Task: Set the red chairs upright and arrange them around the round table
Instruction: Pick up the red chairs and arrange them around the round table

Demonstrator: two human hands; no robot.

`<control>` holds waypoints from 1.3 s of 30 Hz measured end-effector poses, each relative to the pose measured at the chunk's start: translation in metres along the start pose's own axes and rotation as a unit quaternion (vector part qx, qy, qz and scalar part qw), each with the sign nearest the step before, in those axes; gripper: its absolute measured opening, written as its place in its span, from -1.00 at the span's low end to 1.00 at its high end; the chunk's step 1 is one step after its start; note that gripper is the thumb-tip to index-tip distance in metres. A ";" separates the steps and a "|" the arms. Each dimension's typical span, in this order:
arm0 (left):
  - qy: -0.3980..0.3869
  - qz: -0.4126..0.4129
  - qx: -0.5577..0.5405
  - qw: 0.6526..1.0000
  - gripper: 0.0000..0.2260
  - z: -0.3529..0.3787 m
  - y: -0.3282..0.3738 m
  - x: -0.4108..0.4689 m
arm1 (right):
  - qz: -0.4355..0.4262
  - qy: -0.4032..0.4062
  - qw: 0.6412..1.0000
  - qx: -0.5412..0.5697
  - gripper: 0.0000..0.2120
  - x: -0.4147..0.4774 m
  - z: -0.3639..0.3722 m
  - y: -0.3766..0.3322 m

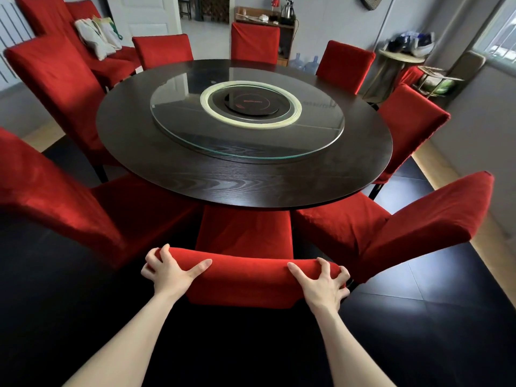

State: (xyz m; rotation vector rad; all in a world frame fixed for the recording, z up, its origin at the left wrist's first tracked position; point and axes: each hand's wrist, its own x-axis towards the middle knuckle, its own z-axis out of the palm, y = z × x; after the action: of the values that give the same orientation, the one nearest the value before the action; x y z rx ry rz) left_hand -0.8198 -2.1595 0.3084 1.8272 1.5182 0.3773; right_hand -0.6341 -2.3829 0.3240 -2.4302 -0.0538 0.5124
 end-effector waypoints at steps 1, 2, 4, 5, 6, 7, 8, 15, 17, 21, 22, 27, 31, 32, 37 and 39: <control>-0.003 0.001 -0.001 1.000 0.02 -0.001 -0.001 0.000 | 0.002 -0.002 1.000 0.007 -0.13 -0.002 0.001 -0.001; -0.005 0.003 -0.003 1.000 0.02 -0.002 0.000 0.001 | 0.002 -0.002 1.000 0.014 -0.12 -0.002 0.001 -0.002; -0.007 0.002 -0.002 1.000 0.03 -0.003 0.000 0.001 | 0.005 -0.003 1.000 0.023 -0.10 -0.004 0.003 -0.003; -0.006 0.002 -0.001 1.000 0.03 -0.003 0.001 0.001 | 0.008 -0.003 1.000 0.026 -0.09 -0.004 0.004 -0.003; -0.005 0.001 -0.002 1.000 0.03 -0.004 0.001 0.001 | 0.011 -0.004 1.000 0.027 -0.09 -0.005 0.004 -0.004; -0.005 0.001 -0.003 1.000 0.03 -0.005 0.001 0.001 | 0.012 -0.003 1.000 0.028 -0.08 -0.005 0.005 -0.005; -0.005 0.004 -0.005 1.000 0.03 -0.006 0.001 0.002 | 0.012 -0.003 0.999 0.031 -0.08 -0.005 0.006 -0.005; -0.009 0.003 -0.001 1.000 0.01 -0.006 -0.002 0.002 | 0.017 -0.008 0.999 0.049 -0.06 -0.008 0.009 -0.004; -0.008 0.005 -0.001 1.000 0.01 -0.007 -0.001 0.003 | 0.015 -0.009 0.998 0.054 -0.06 -0.008 0.009 -0.005; -0.016 0.001 0.009 1.000 0.01 -0.009 -0.002 0.006 | 0.019 -0.013 0.998 0.056 -0.06 -0.009 0.011 -0.005; -0.016 0.002 0.008 1.000 0.01 -0.010 -0.002 0.007 | 0.016 -0.013 0.998 0.056 -0.06 -0.009 0.011 -0.006; -0.010 0.002 0.008 1.000 0.01 -0.007 -0.002 0.004 | 0.011 -0.006 1.000 0.028 -0.10 -0.007 0.006 -0.002; 0.000 0.007 0.002 1.000 0.00 -0.008 -0.004 0.000 | -0.009 0.006 1.000 -0.009 -0.12 -0.005 0.003 0.004; -0.004 0.004 0.003 1.000 0.00 -0.009 -0.004 0.001 | -0.008 0.006 1.000 -0.020 -0.12 -0.006 0.003 0.005; -0.025 0.011 0.010 1.000 0.00 -0.015 -0.002 0.005 | -0.011 0.017 0.999 -0.049 -0.10 -0.010 0.004 0.005; -0.022 0.011 0.013 1.000 -0.01 -0.016 -0.002 0.006 | -0.011 0.015 0.999 -0.049 -0.11 -0.010 0.006 0.005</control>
State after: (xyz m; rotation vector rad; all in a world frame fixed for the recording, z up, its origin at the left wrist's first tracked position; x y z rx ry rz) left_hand -0.8301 -2.1479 0.3170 1.8609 1.4809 0.3259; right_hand -0.6462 -2.3851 0.3202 -2.5298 -0.0944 0.4735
